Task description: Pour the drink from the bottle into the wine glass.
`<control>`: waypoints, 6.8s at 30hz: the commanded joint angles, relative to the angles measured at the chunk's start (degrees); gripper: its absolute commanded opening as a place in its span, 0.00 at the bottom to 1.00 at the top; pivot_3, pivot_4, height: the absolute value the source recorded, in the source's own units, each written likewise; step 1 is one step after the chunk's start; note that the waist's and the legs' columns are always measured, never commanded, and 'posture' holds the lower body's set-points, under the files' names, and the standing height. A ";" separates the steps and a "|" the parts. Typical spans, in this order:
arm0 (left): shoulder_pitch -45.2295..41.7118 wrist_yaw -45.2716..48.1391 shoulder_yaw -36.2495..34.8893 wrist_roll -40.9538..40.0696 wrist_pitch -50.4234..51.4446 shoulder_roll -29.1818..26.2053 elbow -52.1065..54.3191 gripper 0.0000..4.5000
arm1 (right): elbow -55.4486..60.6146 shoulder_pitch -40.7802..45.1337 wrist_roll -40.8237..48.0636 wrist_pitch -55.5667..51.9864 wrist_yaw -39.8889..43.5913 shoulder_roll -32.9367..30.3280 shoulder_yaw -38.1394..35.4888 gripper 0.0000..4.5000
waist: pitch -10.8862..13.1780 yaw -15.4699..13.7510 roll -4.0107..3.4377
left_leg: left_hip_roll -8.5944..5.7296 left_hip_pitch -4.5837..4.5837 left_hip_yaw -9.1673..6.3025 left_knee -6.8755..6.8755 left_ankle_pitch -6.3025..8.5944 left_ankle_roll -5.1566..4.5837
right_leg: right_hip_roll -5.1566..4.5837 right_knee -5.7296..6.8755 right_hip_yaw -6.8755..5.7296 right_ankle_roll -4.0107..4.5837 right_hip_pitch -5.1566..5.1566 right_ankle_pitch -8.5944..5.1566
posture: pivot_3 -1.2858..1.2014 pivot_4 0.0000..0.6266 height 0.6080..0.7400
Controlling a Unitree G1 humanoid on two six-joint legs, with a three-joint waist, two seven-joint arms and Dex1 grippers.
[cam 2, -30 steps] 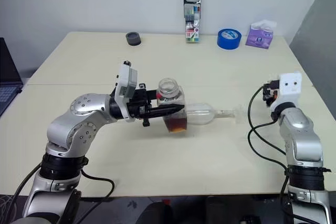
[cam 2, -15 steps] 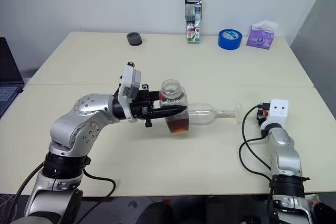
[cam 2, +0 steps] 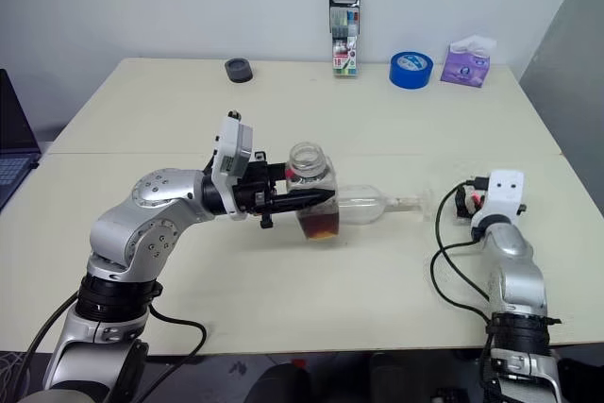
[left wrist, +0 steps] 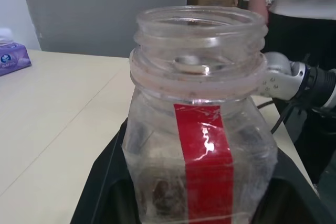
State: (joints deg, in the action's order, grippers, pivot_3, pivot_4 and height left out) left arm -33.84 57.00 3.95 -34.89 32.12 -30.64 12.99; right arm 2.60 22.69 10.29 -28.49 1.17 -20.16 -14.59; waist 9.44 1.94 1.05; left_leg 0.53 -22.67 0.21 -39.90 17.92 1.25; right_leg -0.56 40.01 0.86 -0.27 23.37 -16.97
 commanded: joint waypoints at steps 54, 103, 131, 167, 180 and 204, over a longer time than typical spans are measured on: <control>1.47 -33.81 -21.40 17.61 -25.90 5.57 -33.01 0.40 | 20.88 23.38 39.52 -23.90 36.61 -10.77 10.64 1.00 | -0.02 -0.43 0.07 | -0.08 -0.24 -0.19 -0.04 0.08 -0.13 | -0.27 -0.08 -0.40 0.00 0.13 0.01 | 0.52 0.24 1.00; 34.18 -23.30 -16.25 1.00 7.62 -1.25 20.37 1.00 | 34.59 2.40 11.81 -9.08 36.91 -36.52 20.52 1.00 | -0.04 -0.76 0.10 | -0.08 -0.15 -0.24 0.00 0.13 -0.23 | -0.30 -0.19 -0.43 -0.01 -0.02 -0.01 | 0.52 0.24 1.00; 31.51 -16.40 -13.38 -11.75 11.28 -7.80 24.58 1.00 | 14.06 8.68 -39.19 7.22 46.22 -26.26 42.83 1.00 | -0.04 -0.39 0.10 | -0.03 0.12 -0.17 -0.02 0.00 0.02 | -0.15 -0.09 -0.29 0.00 -0.16 -0.02 | 0.52 0.24 1.00; 32.35 -16.56 -13.93 -13.71 12.17 -9.13 25.67 1.00 | 2.75 12.57 -44.71 13.43 48.12 -20.24 41.43 0.03 | -0.04 -0.29 0.10 | -0.03 0.14 -0.15 -0.02 0.00 0.01 | -0.14 -0.05 -0.27 0.01 -0.16 -0.01 | 0.52 0.24 1.00; 59.33 -29.16 -18.14 5.11 -9.28 6.25 31.70 1.00 | -45.39 32.98 -13.82 21.73 27.55 18.08 17.37 0.03 | -0.05 0.25 0.14 | 0.05 0.43 -0.17 0.12 0.07 -0.10 | 0.03 0.03 -0.10 0.23 -0.20 0.11 | 0.52 0.24 1.00; 67.43 -33.91 -17.03 5.35 -11.94 9.55 36.94 1.00 | -53.00 21.65 -13.86 30.13 22.89 20.95 18.55 0.03 | -0.59 1.03 -0.40 | -0.05 0.83 0.09 0.30 0.22 -0.35 | -0.20 -0.37 0.01 0.10 -0.69 0.13 | 0.52 0.24 1.00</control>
State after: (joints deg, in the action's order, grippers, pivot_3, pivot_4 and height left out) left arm 33.14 22.37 -12.97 -29.02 21.74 -21.21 48.18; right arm -50.04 47.30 -2.80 6.88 24.03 2.85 3.66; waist 8.85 2.97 0.65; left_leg 0.48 -21.64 0.28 -39.58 18.15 0.88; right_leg -0.76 39.55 0.85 -0.17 22.44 -16.84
